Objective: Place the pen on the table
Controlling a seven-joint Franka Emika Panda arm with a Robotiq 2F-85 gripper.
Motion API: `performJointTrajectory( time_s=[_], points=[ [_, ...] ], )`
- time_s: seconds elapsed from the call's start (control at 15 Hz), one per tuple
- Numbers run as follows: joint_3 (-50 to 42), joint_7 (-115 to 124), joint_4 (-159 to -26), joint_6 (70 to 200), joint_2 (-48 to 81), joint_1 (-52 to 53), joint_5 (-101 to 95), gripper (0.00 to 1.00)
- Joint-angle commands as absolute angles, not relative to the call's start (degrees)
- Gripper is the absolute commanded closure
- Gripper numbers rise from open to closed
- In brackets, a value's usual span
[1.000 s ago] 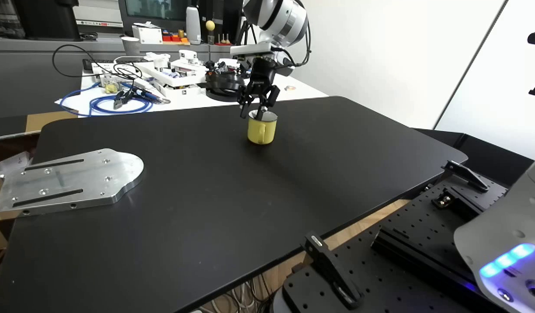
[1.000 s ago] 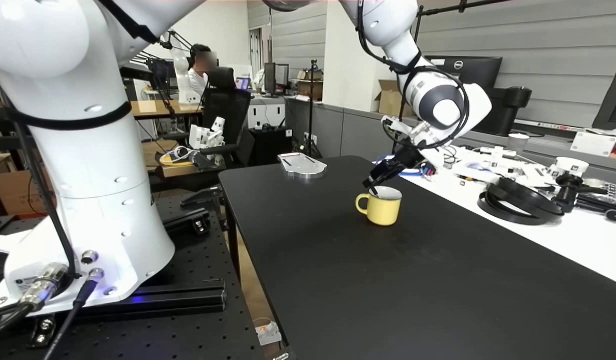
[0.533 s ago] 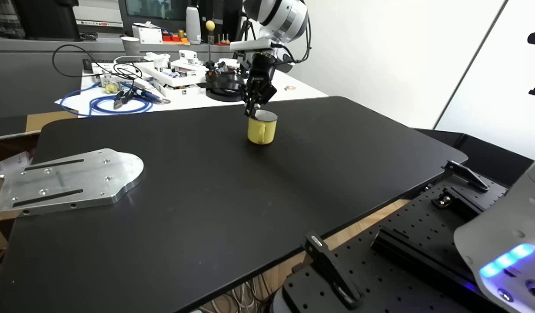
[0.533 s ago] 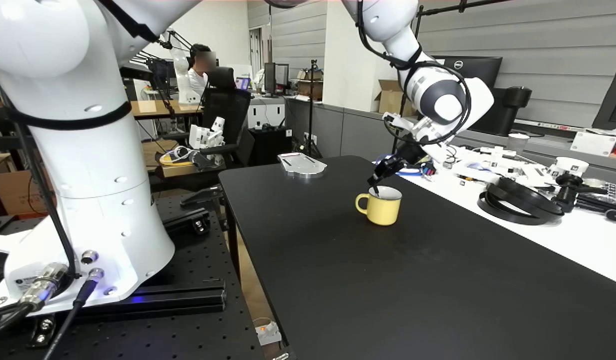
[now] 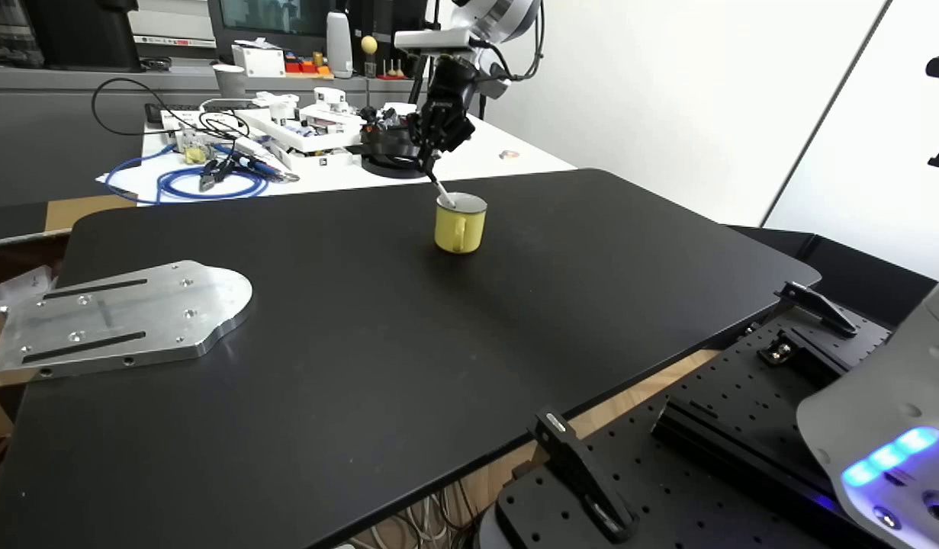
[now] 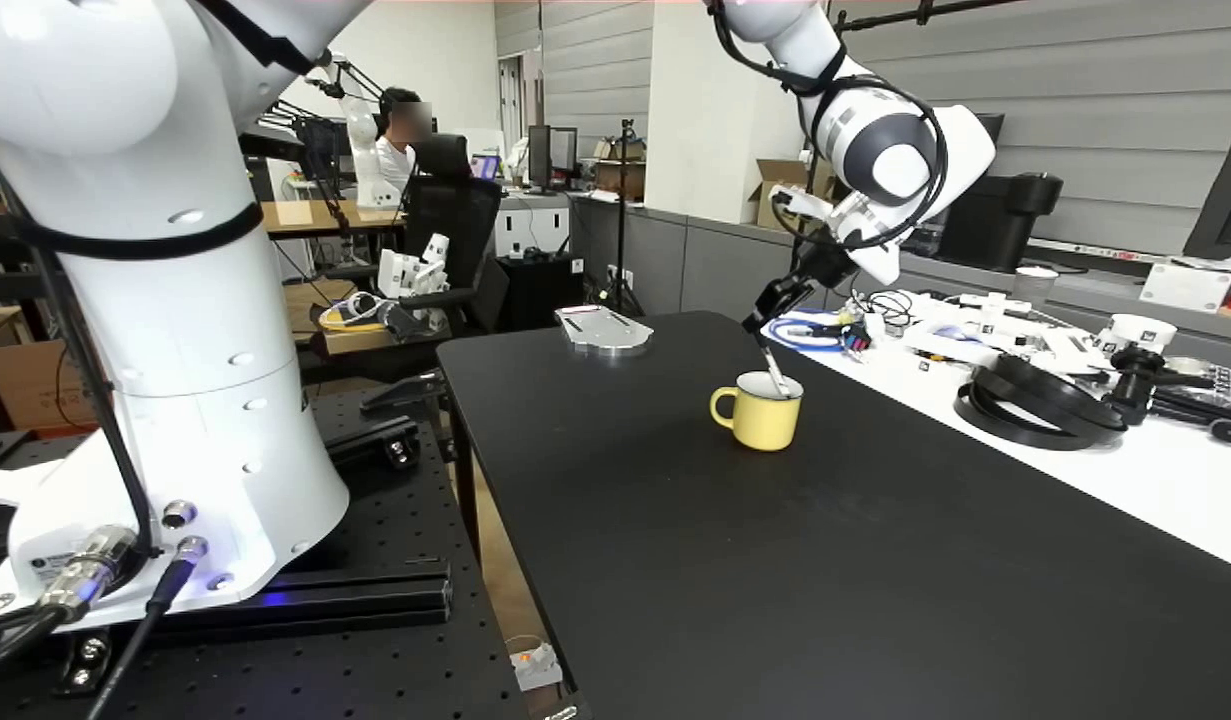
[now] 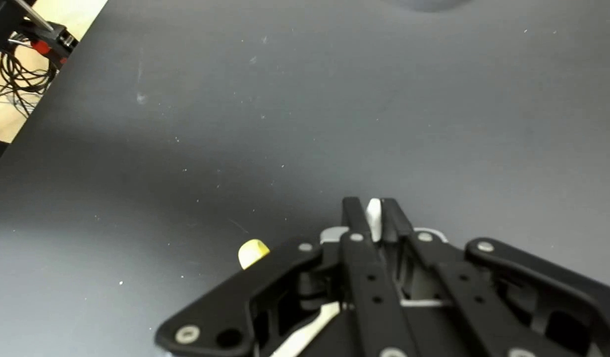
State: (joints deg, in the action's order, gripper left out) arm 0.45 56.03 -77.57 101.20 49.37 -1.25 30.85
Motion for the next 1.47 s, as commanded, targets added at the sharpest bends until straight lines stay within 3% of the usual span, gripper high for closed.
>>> performJointTrajectory(
  time_s=[0.0,0.73,1.4],
  points=[
    [2.77,55.28,-77.3,97.46,46.61,-2.44,33.59,0.97],
    [3.31,39.87,-79.1,94.48,39.97,5.86,22.56,0.97],
    [3.79,15.43,-99.74,118.08,30.1,10.51,11.18,0.97]
  ],
)
